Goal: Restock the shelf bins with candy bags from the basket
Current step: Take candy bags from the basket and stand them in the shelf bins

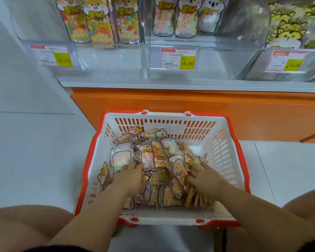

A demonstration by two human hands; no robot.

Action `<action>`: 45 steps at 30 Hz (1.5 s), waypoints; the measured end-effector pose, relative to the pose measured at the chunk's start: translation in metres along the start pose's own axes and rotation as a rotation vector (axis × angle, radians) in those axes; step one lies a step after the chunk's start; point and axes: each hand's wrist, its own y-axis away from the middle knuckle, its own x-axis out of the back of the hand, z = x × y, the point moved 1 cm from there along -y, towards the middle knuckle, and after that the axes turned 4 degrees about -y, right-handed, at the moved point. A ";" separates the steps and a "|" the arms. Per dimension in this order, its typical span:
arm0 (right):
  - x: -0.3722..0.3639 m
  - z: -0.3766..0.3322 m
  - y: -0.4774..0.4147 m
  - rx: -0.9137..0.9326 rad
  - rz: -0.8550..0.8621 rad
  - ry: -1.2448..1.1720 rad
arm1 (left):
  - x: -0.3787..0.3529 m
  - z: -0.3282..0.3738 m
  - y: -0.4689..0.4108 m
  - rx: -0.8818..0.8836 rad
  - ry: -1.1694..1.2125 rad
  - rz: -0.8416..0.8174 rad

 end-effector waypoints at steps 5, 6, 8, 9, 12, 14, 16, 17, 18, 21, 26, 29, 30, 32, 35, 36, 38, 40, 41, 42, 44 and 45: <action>-0.027 -0.002 -0.006 0.104 -0.085 0.000 | -0.007 -0.001 -0.003 0.031 -0.014 -0.026; -0.027 -0.002 -0.003 0.103 -0.104 -0.017 | -0.007 -0.001 -0.003 0.033 -0.008 -0.028; -0.020 0.002 0.004 0.071 -0.097 -0.097 | -0.007 -0.001 -0.003 0.036 0.010 -0.031; -0.015 0.008 0.007 0.049 -0.076 -0.139 | -0.006 -0.001 -0.003 0.039 0.011 -0.033; 0.019 0.030 0.023 -0.045 0.062 -0.334 | 0.004 0.004 0.000 0.052 -0.043 -0.028; 0.044 0.044 0.035 -0.104 0.154 -0.512 | 0.016 0.012 0.005 0.055 -0.082 -0.004; 0.074 0.054 0.052 -0.184 0.236 -0.641 | 0.032 0.022 0.011 0.034 -0.036 0.072; 0.087 0.058 0.059 -0.227 0.306 -0.703 | 0.042 0.027 0.015 0.019 0.035 0.122; 0.097 0.062 0.066 -0.284 0.372 -0.776 | 0.053 0.031 0.020 0.008 0.137 0.166; 0.119 0.070 0.083 -0.408 0.554 -0.996 | 0.092 0.046 0.044 -0.012 0.550 0.278; 0.149 0.073 0.115 -0.475 0.883 -1.397 | 0.141 0.072 0.117 0.020 1.385 0.159; 0.160 0.062 0.128 -0.492 1.099 -1.454 | 0.140 0.087 0.155 -0.099 1.559 -0.139; 0.164 0.055 0.131 -0.470 1.152 -1.438 | 0.137 0.091 0.163 -0.151 1.603 -0.214; 0.168 0.037 0.134 -0.413 1.239 -1.313 | 0.132 0.098 0.172 -0.248 1.708 -0.257; 0.181 -0.004 0.141 -0.177 1.360 -1.053 | 0.132 0.101 0.174 -0.386 1.907 -0.194; 0.182 -0.014 0.138 -0.068 1.382 -0.974 | 0.133 0.099 0.173 -0.438 1.945 -0.177; 0.180 -0.028 0.130 0.082 1.399 -0.863 | 0.133 0.094 0.171 -0.518 1.973 -0.131; 0.177 -0.030 0.122 0.127 1.392 -0.870 | 0.132 0.089 0.167 -0.568 1.984 -0.104; 0.177 -0.028 0.120 0.121 1.361 -0.896 | 0.131 0.088 0.164 -0.579 1.992 -0.093; 0.178 -0.027 0.119 0.107 1.310 -0.916 | 0.131 0.087 0.162 -0.587 2.000 -0.080; 0.182 -0.028 0.121 0.110 1.161 -0.957 | 0.132 0.086 0.159 -0.611 2.010 -0.057; 0.183 -0.028 0.123 0.123 1.081 -0.973 | 0.133 0.085 0.158 -0.617 2.008 -0.045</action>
